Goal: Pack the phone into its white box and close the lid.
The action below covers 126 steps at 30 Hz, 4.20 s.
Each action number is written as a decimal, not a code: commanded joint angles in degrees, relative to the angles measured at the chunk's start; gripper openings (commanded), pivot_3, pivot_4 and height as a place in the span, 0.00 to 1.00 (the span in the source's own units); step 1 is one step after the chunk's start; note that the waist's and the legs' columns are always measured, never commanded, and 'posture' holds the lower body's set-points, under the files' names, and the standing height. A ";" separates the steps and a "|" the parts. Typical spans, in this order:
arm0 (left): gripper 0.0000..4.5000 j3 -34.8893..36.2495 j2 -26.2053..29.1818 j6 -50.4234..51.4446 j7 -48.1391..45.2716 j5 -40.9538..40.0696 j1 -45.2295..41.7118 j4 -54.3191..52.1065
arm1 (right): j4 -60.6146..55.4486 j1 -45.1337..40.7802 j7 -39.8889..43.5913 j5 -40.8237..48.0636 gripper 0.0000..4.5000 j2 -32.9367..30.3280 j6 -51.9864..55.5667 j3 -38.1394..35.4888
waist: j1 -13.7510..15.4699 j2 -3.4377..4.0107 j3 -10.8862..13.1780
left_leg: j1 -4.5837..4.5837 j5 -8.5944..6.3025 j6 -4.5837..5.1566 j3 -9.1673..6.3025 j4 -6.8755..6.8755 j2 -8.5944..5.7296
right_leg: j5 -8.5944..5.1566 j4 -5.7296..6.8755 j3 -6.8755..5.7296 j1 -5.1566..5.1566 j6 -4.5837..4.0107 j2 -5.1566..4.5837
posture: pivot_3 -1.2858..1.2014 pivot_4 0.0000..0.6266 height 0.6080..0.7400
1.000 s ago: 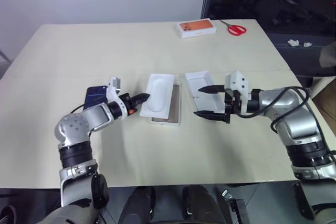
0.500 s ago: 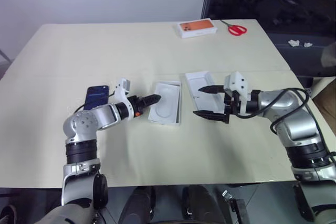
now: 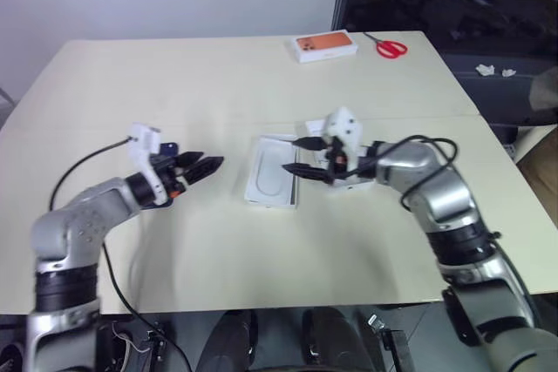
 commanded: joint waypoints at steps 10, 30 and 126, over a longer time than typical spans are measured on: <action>0.91 1.79 -1.63 -5.21 0.61 -1.29 3.34 -6.96 | 10.13 -4.64 -0.56 -15.49 0.02 2.84 -10.62 12.32 | -0.65 -0.02 0.00 | -0.02 -0.13 0.23 -0.01 0.02 -0.07 | 0.01 0.04 0.00 -0.03 0.00 -0.02 | 0.52 0.24 1.00; 0.91 0.59 -1.39 -5.02 2.04 -1.93 3.14 -8.25 | 25.62 -9.17 -0.95 -26.04 0.02 6.09 -23.93 13.20 | -0.60 -0.02 0.00 | 0.00 -0.07 0.12 -0.02 0.04 -0.05 | 0.01 0.05 -0.01 -0.01 0.01 0.03 | 0.52 0.24 1.00; 0.91 10.75 9.49 0.09 -1.62 3.21 -8.40 41.38 | 49.02 -19.40 -18.33 -22.71 0.88 38.22 -31.09 10.23 | -2.13 -0.12 -0.05 | 0.00 0.01 -0.02 -0.14 -0.09 -0.07 | 0.01 0.15 -0.06 -0.24 0.00 0.04 | 0.52 0.24 1.00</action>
